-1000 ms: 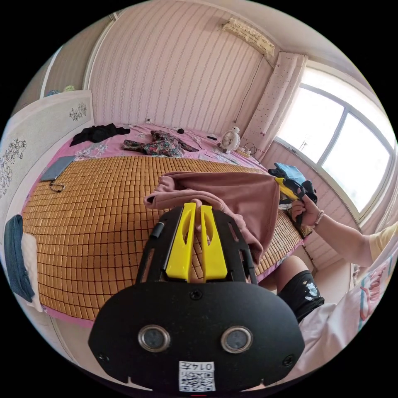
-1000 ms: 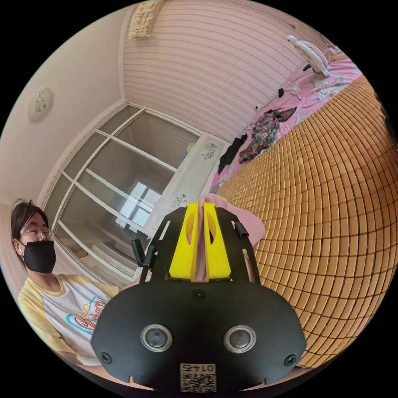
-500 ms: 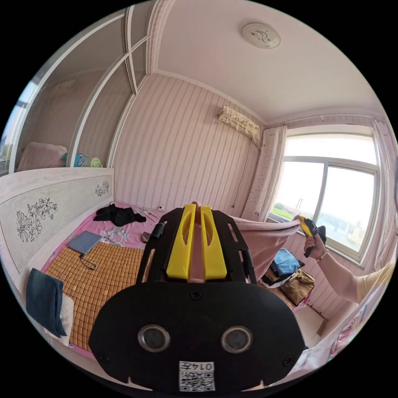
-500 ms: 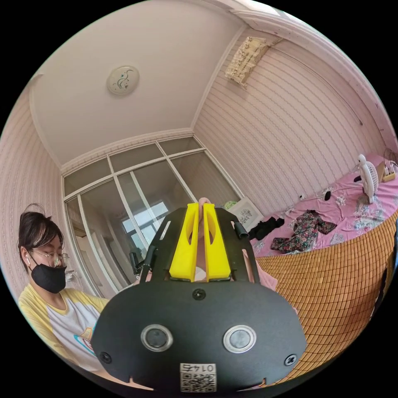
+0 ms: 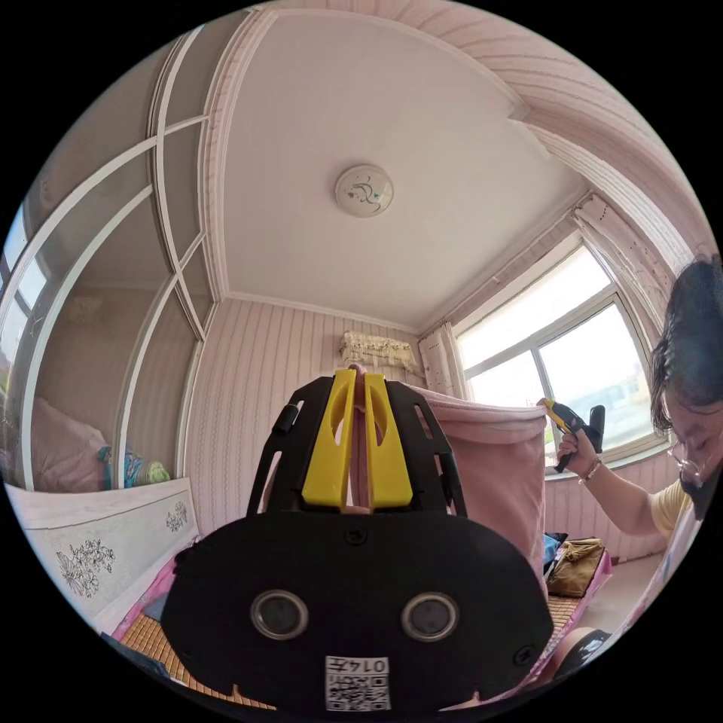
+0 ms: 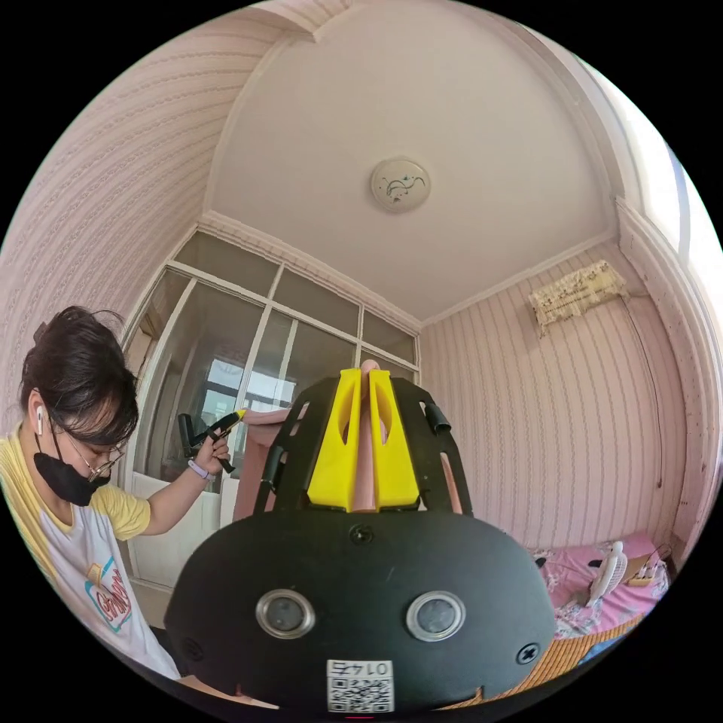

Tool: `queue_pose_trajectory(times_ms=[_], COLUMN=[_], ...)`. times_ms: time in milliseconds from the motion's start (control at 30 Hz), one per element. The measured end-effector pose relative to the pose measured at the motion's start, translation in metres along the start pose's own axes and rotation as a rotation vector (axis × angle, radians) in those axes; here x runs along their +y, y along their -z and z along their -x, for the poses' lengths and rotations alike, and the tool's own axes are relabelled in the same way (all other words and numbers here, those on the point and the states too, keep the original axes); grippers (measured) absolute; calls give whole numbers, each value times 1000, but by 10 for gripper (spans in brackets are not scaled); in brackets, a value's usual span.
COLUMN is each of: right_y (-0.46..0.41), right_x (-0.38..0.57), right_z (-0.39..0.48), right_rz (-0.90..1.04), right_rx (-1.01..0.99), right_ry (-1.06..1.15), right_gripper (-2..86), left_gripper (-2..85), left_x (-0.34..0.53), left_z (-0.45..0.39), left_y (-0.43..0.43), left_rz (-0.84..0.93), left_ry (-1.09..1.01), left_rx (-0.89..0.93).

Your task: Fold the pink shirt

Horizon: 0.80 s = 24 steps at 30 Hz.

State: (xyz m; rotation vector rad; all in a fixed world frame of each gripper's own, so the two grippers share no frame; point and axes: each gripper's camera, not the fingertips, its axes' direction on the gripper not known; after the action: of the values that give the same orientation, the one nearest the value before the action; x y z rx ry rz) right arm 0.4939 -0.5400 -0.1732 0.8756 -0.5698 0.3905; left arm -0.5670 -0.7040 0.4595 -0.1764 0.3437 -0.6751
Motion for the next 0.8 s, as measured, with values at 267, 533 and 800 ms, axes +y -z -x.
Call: queue_pose_trajectory(times_ms=[267,533,800], right_y=[-75,-167,-192], right_x=[25,148,92], right_z=[-19,-116,-112], right_rz=[290,586,286], right_rx=[175,324,333], right_ry=[-9,-331,-16], right_gripper=[9,9,9], left_gripper=[-5,-5,-5], left_x=[23,175,118], left_z=[35,85,91], left_y=[-79,-182,-227], left_rz=[225,584,268], left_ry=[47,163,45], left_rx=[-85,-288,-199])
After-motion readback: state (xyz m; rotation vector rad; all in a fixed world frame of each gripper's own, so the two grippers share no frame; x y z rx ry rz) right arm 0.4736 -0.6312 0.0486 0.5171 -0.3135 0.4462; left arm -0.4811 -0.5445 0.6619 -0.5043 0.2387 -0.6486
